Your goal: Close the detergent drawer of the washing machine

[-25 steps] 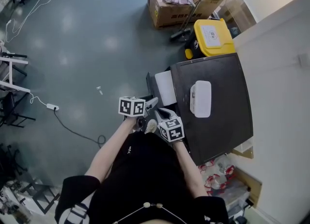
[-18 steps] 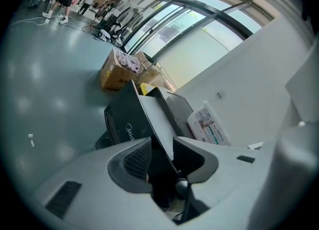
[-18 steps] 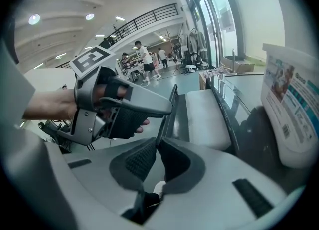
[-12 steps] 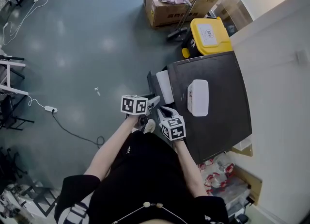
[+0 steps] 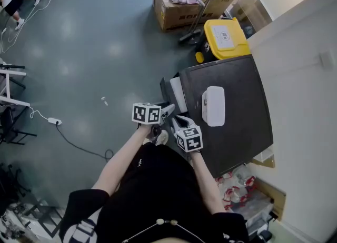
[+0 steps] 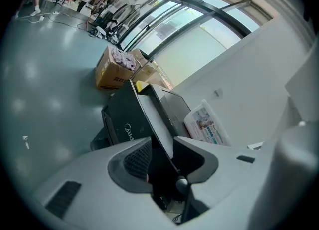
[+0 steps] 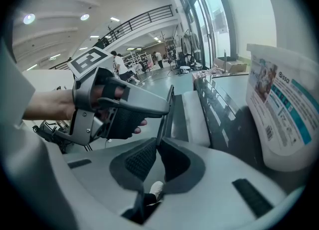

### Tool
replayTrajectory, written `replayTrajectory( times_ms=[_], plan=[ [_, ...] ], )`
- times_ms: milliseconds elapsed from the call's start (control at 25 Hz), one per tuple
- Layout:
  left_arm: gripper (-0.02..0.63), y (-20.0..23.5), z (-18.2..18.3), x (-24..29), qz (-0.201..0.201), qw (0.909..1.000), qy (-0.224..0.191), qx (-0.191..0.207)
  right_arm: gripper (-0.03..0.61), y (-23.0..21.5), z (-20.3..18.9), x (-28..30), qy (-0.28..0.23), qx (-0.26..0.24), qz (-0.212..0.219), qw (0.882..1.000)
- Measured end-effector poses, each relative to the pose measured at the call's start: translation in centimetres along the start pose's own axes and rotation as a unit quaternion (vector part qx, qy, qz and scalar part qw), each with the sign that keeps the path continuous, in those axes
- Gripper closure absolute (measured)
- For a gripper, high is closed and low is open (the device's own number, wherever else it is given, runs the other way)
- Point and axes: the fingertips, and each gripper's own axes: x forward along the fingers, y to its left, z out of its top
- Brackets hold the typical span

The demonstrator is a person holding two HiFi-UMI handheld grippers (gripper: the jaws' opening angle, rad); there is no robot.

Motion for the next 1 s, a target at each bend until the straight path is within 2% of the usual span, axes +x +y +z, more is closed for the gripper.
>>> replayTrajectory(
  times_ms=[440, 1000],
  plan=[
    [0.477, -0.4, 0.3, 0.9, -0.007, 0.9998, 0.014, 0.009, 0.545, -1.0, 0.3, -0.3, -0.007, 0.025, -0.025, 0.999],
    [0.477, -1.2, 0.6, 2.2, -0.020, 0.9986, 0.039, 0.028, 0.545, -2.6, 0.4, -0.8, -0.002, 0.058, -0.108, 0.993]
  ],
)
